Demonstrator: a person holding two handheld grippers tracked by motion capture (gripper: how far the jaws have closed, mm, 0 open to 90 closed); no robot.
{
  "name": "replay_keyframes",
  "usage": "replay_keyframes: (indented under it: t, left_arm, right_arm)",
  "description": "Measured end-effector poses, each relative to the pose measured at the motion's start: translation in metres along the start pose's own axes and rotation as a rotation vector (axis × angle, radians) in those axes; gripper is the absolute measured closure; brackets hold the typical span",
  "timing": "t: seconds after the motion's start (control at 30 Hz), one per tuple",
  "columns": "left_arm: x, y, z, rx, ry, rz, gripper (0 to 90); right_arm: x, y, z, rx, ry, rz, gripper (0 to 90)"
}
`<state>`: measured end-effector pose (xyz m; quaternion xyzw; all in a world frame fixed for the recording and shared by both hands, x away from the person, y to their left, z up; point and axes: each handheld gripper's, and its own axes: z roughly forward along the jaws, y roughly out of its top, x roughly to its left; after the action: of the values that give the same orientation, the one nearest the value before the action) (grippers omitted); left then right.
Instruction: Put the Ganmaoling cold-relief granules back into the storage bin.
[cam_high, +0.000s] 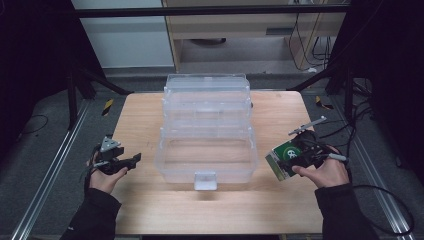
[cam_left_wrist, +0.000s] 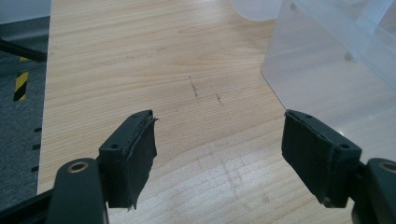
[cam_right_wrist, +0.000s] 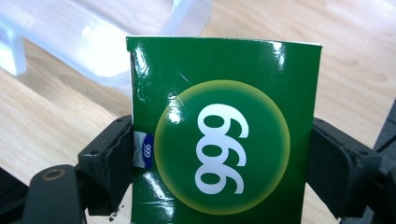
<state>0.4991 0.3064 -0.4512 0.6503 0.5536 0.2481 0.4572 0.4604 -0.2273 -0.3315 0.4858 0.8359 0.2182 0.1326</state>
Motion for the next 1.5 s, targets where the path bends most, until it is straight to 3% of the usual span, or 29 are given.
replay_keyframes:
  t: [0.33,0.63,0.9,1.3,1.5]
  left_arm:
    - [0.000,0.000,0.000,0.006,0.001,0.006,25.3]
    - [0.001,-0.001,0.000,0.009,0.000,0.010,25.2]
    - [0.001,-0.001,0.000,0.009,-0.001,0.009,25.2]
    - [0.002,-0.001,0.001,0.013,0.000,0.005,25.2]
    - [0.002,-0.002,0.002,0.015,-0.004,0.005,25.1]
  right_arm:
    - [0.000,0.020,-0.019,-0.086,-0.031,-0.028,18.3]
    - [0.007,0.042,-0.026,-0.112,-0.005,-0.080,18.3]
    - [0.016,0.062,-0.022,-0.118,0.044,-0.162,18.3]
    - [0.025,0.086,-0.012,-0.079,0.161,-0.293,18.3]
    - [0.038,0.101,-0.009,-0.076,0.220,-0.391,18.2]
